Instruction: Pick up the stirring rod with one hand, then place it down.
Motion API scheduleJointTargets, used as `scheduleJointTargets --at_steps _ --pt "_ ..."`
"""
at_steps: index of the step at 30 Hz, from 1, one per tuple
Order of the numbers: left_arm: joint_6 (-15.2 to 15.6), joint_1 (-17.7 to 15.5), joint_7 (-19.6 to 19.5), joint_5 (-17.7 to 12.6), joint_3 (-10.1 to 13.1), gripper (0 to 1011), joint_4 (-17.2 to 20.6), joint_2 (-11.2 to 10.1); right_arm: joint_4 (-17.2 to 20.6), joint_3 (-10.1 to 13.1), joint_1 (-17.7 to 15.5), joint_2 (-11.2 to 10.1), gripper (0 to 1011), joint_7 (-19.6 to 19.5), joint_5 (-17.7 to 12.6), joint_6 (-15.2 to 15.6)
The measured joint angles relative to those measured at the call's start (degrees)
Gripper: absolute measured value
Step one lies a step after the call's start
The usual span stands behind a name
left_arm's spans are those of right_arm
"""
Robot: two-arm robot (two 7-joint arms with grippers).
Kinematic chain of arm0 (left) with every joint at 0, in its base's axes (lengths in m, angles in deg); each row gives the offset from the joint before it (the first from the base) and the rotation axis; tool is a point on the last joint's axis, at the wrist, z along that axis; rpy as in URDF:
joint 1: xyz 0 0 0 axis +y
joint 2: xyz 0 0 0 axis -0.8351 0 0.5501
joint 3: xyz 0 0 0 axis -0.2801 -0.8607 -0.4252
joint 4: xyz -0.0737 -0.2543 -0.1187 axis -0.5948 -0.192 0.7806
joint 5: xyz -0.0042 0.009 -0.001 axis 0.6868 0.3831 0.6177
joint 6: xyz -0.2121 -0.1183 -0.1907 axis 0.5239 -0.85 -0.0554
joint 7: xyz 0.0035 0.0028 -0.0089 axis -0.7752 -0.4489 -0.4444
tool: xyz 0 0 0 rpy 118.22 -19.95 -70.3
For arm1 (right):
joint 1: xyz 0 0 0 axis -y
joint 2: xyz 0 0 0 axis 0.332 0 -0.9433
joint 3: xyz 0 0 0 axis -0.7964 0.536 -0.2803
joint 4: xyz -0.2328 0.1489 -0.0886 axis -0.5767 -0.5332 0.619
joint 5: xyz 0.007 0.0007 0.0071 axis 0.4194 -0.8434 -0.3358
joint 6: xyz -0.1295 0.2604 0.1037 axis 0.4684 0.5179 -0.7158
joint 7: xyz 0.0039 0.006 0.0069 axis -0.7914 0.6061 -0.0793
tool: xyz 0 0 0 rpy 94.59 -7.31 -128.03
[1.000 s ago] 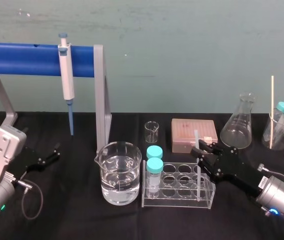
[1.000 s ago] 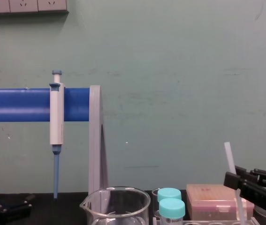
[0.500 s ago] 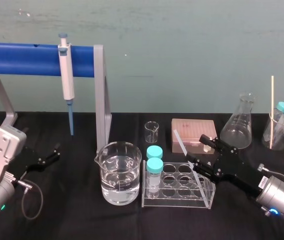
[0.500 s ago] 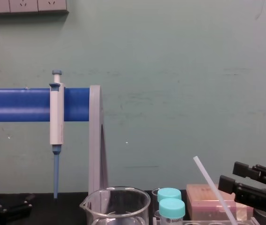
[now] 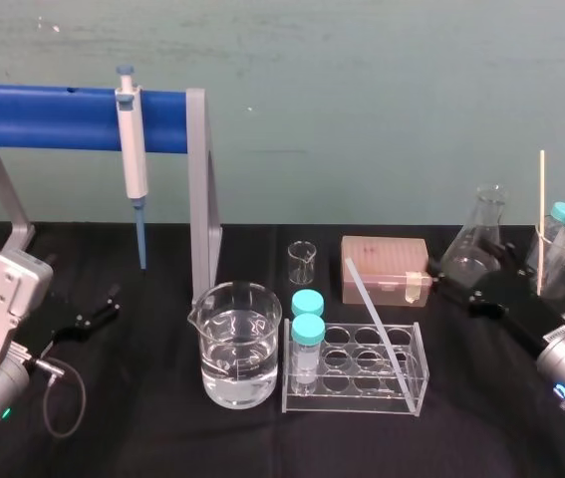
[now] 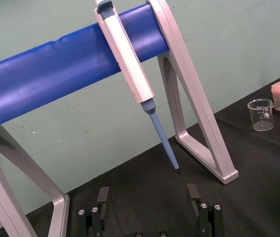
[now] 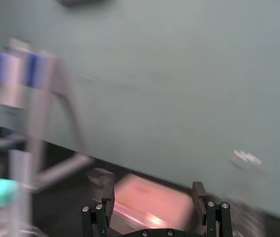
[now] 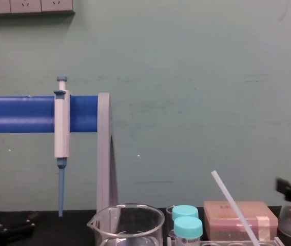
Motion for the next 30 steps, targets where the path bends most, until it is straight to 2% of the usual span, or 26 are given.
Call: scheduleJointTargets --at_steps 1,3,4,5,7,10,30 --pt "0.0 0.0 0.0 0.0 0.0 1000 0.0 0.0 0.3 0.6 -0.3 0.4 1003 -3.3 1.1 2.5" --pt "0.0 0.0 0.0 0.0 0.0 1000 0.0 0.0 0.4 1.1 -0.7 0.9 1003 -6.9 2.2 6.3" --pt "0.0 0.0 0.0 0.0 0.0 1000 0.0 0.0 0.4 1.1 -0.7 0.9 1003 -6.9 2.2 6.3" --pt "0.0 0.0 0.0 0.0 0.0 1000 0.0 0.0 0.3 1.4 -0.8 1.1 1003 -8.2 2.4 8.5" --pt "0.0 0.0 0.0 0.0 0.0 1000 0.0 0.0 0.1 1.6 -0.9 1.5 1003 -8.9 2.6 10.6" --pt "0.0 0.0 0.0 0.0 0.0 1000 0.0 0.0 0.0 1.6 -1.0 1.7 1003 -9.0 3.0 12.2" --pt "0.0 0.0 0.0 0.0 0.0 1000 0.0 0.0 0.0 1.6 -1.0 1.6 1003 -9.1 2.9 11.3"
